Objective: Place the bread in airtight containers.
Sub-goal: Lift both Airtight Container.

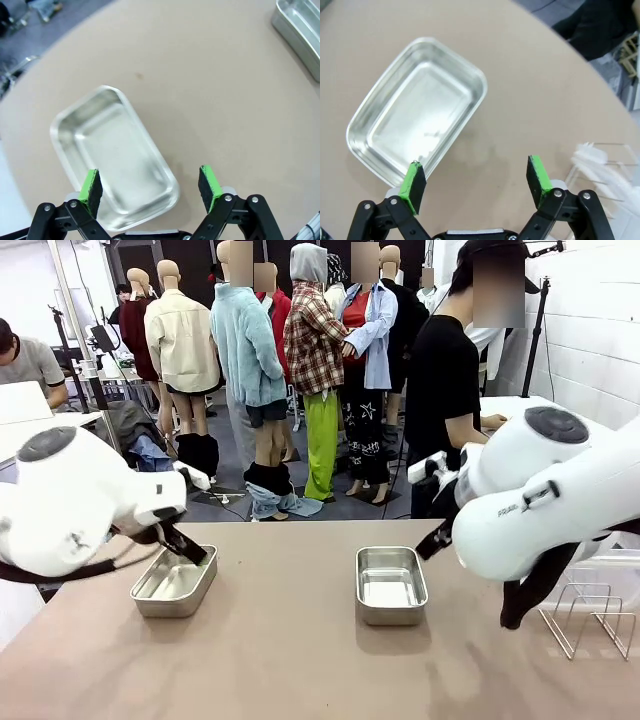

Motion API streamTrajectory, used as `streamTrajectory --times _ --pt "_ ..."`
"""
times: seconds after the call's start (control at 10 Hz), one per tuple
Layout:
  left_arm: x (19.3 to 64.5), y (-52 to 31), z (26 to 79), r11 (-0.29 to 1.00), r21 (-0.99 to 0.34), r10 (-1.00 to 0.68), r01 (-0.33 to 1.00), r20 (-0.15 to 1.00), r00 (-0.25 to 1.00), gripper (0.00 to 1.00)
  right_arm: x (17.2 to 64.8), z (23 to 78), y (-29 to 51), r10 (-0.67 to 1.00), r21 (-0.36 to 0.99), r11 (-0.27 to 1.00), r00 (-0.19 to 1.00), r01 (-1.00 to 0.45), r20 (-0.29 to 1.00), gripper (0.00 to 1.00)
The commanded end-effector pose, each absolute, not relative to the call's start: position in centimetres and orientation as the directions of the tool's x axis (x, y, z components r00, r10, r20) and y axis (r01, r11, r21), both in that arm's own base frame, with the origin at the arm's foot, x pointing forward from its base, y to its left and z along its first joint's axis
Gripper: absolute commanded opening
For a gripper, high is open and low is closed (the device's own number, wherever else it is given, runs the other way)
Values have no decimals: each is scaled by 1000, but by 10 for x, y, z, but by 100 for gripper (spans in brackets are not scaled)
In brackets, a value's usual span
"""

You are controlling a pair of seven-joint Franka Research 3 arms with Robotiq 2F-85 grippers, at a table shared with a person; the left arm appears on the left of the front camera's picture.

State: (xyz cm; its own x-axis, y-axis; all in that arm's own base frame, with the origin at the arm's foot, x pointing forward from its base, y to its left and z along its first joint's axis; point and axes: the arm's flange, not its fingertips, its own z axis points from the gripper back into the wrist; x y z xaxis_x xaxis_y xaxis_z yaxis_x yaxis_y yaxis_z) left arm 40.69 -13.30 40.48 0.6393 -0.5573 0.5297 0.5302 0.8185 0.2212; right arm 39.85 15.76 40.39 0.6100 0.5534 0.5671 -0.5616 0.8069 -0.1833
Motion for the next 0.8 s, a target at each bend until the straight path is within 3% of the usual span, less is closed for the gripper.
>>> streamTrajectory --times 0.0,0.3,0.6,0.7 --pt "393 -106 457 823 321 -565 468 544 620 100 389 461 117 519 -268 840 551 -472 653 100" --pt "392 -16 483 867 314 -498 387 503 707 100 356 516 -16 350 -328 930 669 -166 655 100" --pt "410 33 462 933 222 -358 283 505 786 100 336 505 -145 98 -241 968 770 75 631 100" --pt "410 37 459 925 230 -379 302 512 771 100 331 488 -177 60 -174 983 774 65 631 100"
